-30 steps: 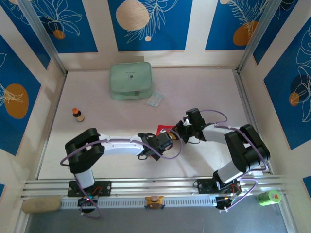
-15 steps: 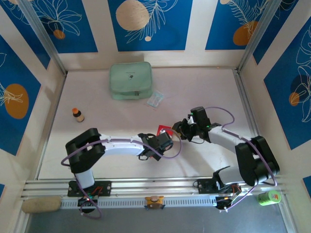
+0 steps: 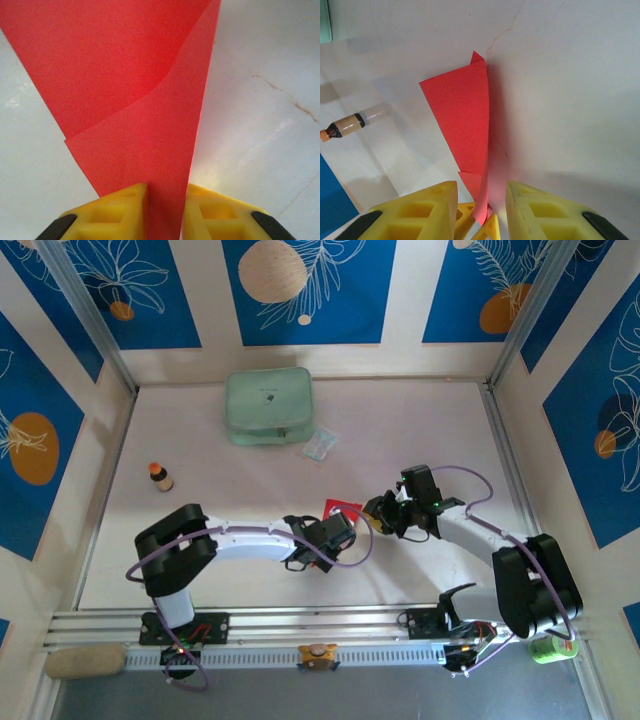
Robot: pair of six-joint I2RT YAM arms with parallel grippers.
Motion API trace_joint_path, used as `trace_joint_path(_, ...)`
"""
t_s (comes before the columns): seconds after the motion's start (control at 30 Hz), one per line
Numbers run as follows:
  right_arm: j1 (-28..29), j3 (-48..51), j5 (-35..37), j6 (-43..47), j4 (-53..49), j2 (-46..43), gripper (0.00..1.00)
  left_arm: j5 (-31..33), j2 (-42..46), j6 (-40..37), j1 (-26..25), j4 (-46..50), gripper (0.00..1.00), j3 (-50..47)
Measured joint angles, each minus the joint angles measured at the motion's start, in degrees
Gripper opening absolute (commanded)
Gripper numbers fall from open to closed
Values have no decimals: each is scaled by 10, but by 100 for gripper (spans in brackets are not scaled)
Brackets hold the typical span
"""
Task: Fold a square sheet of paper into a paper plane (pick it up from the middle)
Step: Fold the wing for the fifth time at the center of the table.
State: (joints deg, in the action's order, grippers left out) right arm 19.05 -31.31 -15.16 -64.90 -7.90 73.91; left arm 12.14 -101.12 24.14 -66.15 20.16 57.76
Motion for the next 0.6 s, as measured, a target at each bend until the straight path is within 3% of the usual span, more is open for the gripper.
trace_joint_path(0.3, 0, 12, 0, 0, -5, -3, 32, -24, 0, 3, 8, -21, 13, -8)
trace_joint_path(0.6, 2, 15, 0, 0, -5, -3, 32, -68, 9, 9, 30, -63, 12, -30)
